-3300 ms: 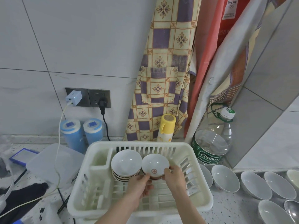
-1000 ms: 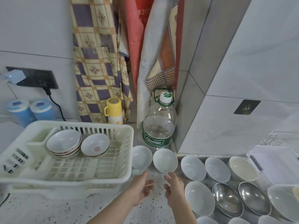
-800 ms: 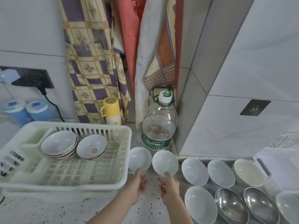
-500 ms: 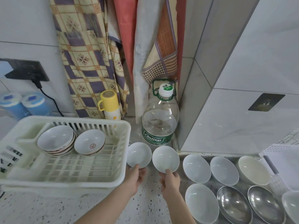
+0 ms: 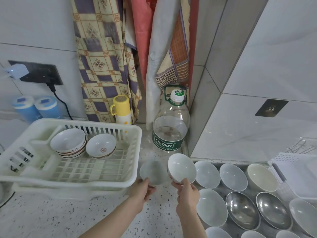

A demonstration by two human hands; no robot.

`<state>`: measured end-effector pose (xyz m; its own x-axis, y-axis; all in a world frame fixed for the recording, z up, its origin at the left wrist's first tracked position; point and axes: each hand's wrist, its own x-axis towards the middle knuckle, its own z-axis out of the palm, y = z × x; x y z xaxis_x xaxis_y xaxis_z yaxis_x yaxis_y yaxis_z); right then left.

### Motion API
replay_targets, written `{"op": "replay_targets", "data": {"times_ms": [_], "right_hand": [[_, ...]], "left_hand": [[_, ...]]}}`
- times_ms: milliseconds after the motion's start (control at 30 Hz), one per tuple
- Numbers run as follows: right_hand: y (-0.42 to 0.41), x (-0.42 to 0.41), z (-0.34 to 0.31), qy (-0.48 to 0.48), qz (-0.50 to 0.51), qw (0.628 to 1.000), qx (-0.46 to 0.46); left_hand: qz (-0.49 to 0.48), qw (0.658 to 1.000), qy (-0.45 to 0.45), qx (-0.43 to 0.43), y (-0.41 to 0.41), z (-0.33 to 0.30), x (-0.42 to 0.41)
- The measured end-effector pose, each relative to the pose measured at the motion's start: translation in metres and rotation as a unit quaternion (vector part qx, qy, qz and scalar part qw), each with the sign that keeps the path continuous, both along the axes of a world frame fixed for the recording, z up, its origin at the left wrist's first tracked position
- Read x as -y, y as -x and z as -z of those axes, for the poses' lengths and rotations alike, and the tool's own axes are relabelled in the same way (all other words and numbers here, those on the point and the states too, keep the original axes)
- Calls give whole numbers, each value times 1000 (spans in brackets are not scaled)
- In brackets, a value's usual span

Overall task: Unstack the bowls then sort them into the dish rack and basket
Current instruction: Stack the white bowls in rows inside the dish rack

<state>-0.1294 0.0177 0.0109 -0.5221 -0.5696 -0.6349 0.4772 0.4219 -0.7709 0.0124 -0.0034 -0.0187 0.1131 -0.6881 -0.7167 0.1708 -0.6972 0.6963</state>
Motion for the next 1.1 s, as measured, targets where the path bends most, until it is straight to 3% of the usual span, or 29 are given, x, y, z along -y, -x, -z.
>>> {"op": "replay_targets", "data": {"times_ms": [200,367,633,867,1100], "right_hand": [[0,-17,-38,85,-29,994,-64],[-5,-23,-89,172,-34,980,-90],[-42,-21,-145,223,-59,972,-44],[-103,1,-129,198,-99,974,-47],[-177,31,-93,170,-78,979,-79]], "left_hand": [[125,990,56,46,-12,-31,-30],[176,976,126,22,-31,-74,-46],[88,976,198,-15,-91,-129,-34],[-15,979,202,8,-182,-128,-15],[-69,981,182,8,-268,-108,-1]]}}
